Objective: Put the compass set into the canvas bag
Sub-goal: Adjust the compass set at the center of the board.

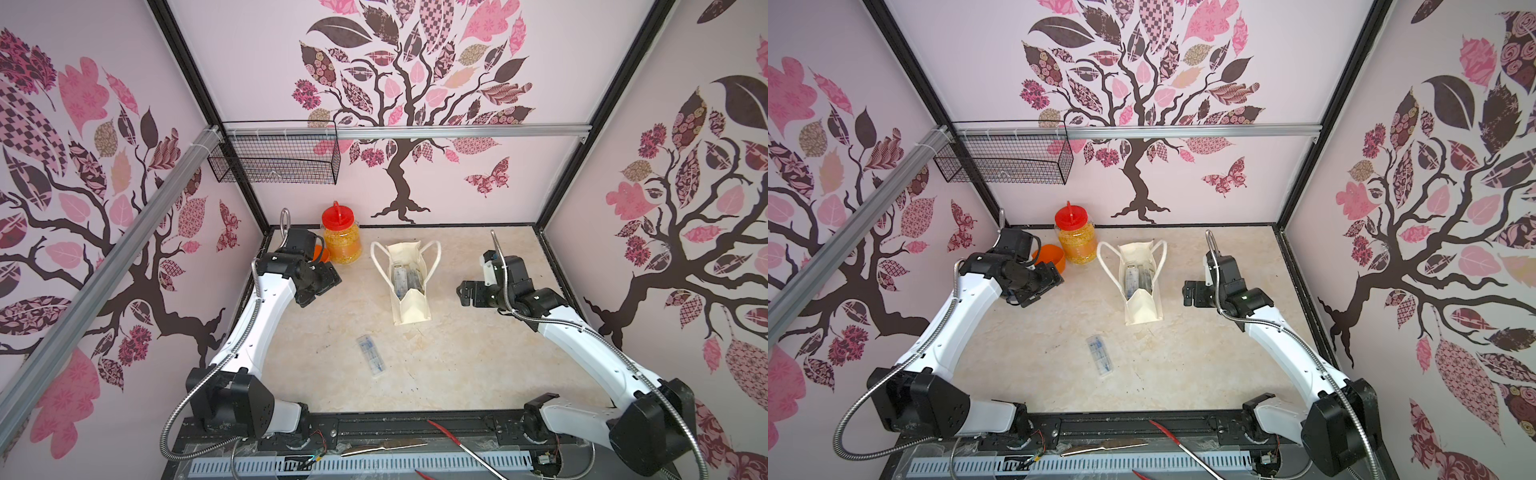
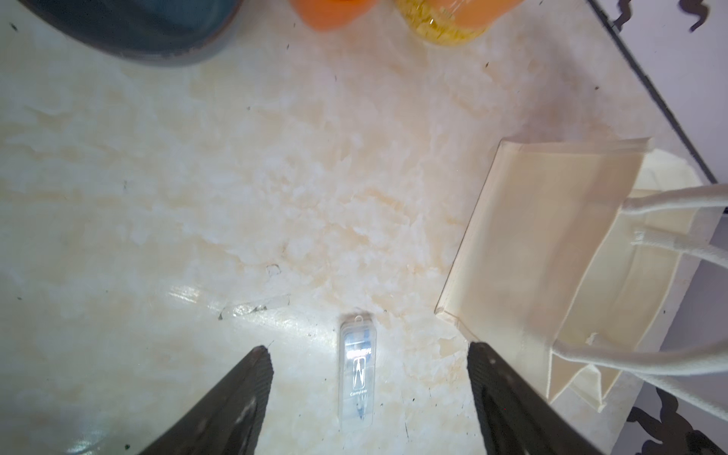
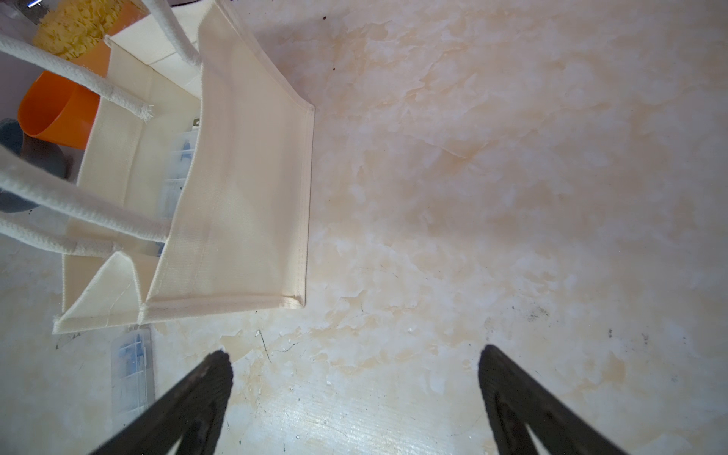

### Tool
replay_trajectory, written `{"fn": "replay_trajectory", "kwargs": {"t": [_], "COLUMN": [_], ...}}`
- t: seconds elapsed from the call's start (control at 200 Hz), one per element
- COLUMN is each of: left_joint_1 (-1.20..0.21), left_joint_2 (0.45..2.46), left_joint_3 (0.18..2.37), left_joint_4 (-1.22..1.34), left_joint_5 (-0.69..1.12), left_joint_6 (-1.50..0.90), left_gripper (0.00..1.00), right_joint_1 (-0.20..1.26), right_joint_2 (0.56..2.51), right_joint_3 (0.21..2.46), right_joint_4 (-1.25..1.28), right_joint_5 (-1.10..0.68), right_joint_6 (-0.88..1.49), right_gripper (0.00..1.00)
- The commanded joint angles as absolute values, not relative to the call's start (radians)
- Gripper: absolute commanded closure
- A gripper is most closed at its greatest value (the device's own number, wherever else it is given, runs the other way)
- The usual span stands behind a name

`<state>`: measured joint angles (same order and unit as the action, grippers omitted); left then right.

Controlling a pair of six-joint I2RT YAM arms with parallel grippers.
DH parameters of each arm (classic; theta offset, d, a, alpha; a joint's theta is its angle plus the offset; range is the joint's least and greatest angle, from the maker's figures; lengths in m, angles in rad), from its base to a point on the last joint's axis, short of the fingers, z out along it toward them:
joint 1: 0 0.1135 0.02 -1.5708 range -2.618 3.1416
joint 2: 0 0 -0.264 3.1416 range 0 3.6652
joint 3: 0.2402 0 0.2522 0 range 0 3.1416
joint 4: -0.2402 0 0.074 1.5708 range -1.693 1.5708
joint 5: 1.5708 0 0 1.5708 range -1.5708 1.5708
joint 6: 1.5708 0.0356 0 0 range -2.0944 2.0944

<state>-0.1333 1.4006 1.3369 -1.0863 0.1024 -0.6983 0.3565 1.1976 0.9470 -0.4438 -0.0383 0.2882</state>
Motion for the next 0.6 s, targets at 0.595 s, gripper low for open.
{"fn": "replay_trajectory", "kwargs": {"t": [0.595], "left_joint_1": [-0.340], "left_joint_2": [1.405], "left_joint_3": [1.006], "left_joint_4": [-0.939], "left_joint_5": [0.259], "left_joint_6": [-1.068], "left_gripper": [0.19], "right_joint_1": [0.354], "right_joint_2": [1.157], "right_joint_3": [0.927], "right_joint_4": [-0.430], "right_joint_5": [-0.015], "right_joint_6": [0.277], "right_gripper": [0.00]}}
